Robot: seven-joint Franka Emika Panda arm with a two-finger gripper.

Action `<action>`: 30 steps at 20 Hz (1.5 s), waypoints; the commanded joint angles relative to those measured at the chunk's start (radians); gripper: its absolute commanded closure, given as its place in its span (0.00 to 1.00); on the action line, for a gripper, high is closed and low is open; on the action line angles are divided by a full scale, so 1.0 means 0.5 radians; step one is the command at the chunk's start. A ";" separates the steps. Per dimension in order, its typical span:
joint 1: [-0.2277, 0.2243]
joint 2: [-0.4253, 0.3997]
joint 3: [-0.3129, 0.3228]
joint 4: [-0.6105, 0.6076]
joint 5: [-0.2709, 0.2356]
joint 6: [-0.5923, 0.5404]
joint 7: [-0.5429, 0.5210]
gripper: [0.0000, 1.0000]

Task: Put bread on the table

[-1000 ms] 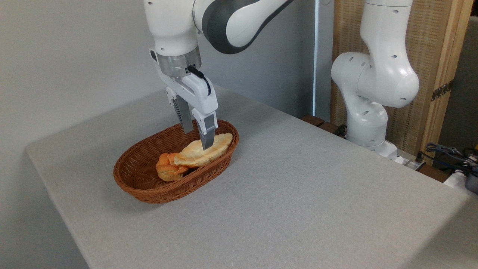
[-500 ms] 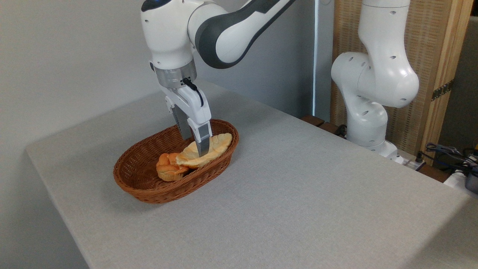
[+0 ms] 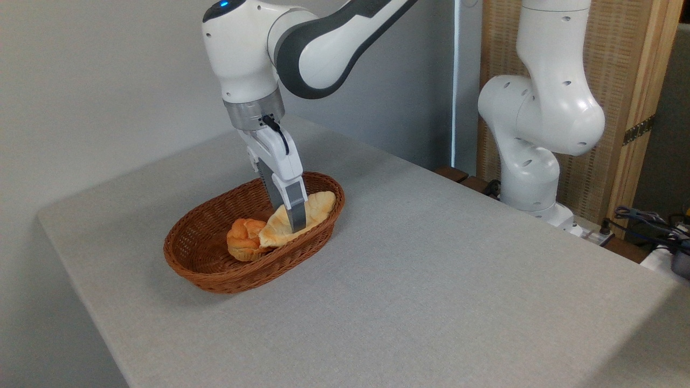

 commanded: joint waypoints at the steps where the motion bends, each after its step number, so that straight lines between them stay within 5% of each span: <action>1: 0.001 0.005 -0.003 -0.027 0.019 0.048 0.001 0.61; 21: 0.022 -0.023 0.021 0.000 0.004 0.014 0.001 0.68; 26: 0.038 -0.023 0.046 0.184 0.004 -0.102 0.001 0.68; 30: 0.035 -0.020 0.190 0.383 -0.002 -0.286 0.041 0.68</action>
